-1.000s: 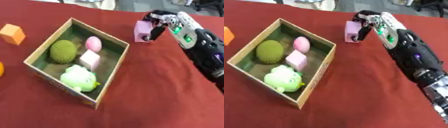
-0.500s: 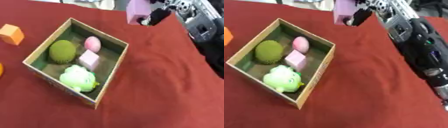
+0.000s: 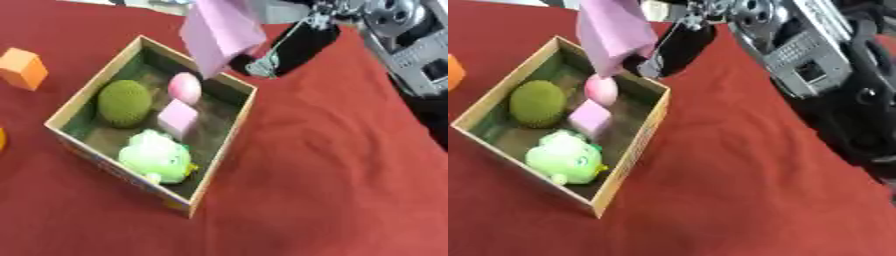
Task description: Pick up objects on the table and place them in the box.
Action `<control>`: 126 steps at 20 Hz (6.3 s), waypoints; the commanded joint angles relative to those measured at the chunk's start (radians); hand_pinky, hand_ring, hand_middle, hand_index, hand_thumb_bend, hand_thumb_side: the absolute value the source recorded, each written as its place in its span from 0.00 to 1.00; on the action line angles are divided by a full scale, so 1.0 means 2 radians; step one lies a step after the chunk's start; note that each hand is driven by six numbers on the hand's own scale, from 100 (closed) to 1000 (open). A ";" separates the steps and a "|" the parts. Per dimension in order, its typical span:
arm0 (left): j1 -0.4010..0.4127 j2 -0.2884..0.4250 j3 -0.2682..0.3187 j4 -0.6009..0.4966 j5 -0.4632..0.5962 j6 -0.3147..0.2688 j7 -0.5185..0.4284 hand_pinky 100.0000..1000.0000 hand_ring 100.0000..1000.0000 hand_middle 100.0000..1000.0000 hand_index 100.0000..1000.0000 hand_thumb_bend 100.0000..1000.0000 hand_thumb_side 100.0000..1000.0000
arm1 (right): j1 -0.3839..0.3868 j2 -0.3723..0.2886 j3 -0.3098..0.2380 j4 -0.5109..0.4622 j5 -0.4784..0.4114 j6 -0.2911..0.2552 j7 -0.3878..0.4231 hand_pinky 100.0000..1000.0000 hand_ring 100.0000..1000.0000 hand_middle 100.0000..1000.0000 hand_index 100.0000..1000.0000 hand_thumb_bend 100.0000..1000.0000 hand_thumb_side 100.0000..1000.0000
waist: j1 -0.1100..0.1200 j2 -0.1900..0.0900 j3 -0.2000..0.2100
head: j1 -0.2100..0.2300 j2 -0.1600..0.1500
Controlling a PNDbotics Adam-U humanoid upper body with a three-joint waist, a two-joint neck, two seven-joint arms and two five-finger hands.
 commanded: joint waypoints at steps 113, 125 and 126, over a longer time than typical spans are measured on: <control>-0.182 0.066 -0.115 0.137 -0.024 0.041 -0.328 0.92 0.88 0.84 0.94 0.48 0.43 | 0.279 -0.055 -0.206 -0.010 -0.162 -0.071 -0.491 0.79 0.75 0.66 0.79 0.00 0.41 | 0.026 -0.024 -0.022 | 0.106 0.011; -0.232 0.028 -0.141 0.228 -0.053 0.028 -0.355 0.91 0.88 0.83 0.93 0.47 0.42 | 0.279 -0.049 -0.204 -0.010 -0.165 -0.069 -0.491 0.79 0.75 0.66 0.79 0.00 0.43 | 0.026 -0.021 -0.026 | 0.097 0.008; -0.234 0.026 -0.143 0.235 -0.058 0.026 -0.358 0.91 0.88 0.83 0.93 0.46 0.42 | 0.279 -0.049 -0.204 -0.010 -0.165 -0.069 -0.491 0.79 0.75 0.66 0.79 0.00 0.43 | 0.026 -0.021 -0.026 | 0.097 0.008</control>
